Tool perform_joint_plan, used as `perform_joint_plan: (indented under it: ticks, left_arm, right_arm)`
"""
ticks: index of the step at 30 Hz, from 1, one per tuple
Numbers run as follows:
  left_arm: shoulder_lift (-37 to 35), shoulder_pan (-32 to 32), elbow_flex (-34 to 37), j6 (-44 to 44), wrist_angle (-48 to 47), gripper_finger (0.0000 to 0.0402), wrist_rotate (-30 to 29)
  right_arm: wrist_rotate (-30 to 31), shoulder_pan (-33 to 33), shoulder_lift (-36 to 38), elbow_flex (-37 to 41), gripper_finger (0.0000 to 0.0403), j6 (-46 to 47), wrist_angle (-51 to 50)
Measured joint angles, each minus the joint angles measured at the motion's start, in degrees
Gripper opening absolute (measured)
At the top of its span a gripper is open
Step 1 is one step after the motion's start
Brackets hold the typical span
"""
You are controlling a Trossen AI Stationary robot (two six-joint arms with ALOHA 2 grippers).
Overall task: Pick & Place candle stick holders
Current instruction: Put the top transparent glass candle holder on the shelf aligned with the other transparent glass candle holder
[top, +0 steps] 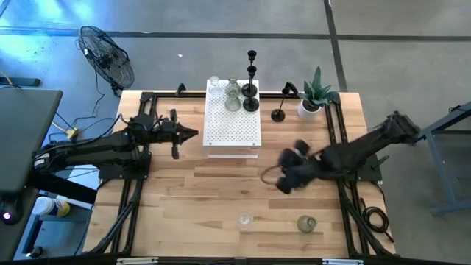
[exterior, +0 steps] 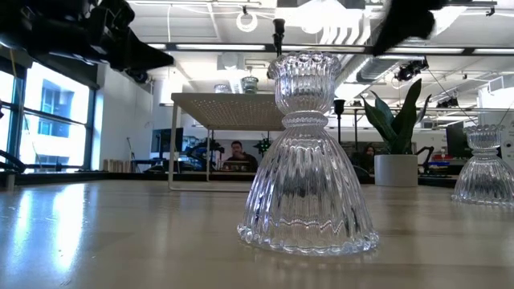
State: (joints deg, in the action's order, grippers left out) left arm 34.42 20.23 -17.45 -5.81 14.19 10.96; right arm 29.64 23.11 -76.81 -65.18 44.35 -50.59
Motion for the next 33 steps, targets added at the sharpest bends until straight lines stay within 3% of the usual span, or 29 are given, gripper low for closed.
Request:
perform_joint_plan:
  ticks: [6, 12, 20, 24, 29, 33]
  left_arm:
    - [1.7, 0.0, 0.0, -0.5, 2.8, 0.0021, 0.1]
    - [2.2, 0.0, 0.0, -3.0, 2.9, 0.0021, 0.1]
    - [2.2, 0.0, 0.0, -3.7, 3.3, 0.0021, 0.0]
    - [2.2, 0.0, 0.0, -4.0, 3.3, 0.0021, 0.0]
    - [2.2, 0.0, 0.0, -4.0, 3.4, 0.0021, 0.0]
    - [2.2, 0.0, 0.0, -4.0, 3.7, 0.0021, 0.0]
  right_arm:
    - [1.4, 11.8, 0.8, 0.8, 0.0014, 30.7, -18.6]
    - [-1.1, 18.0, 0.7, 3.7, 0.0095, 46.8, -23.1]
    - [-8.2, 20.7, 0.7, 10.2, 0.0227, 57.7, -22.4]
    - [-7.9, 20.8, 0.7, 14.4, 0.0276, 58.9, -18.8]
    - [-5.1, 19.6, 0.7, 20.3, 0.0300, 57.8, -13.4]
    - [0.9, 18.6, 0.7, 24.5, 0.0297, 54.9, -6.7]
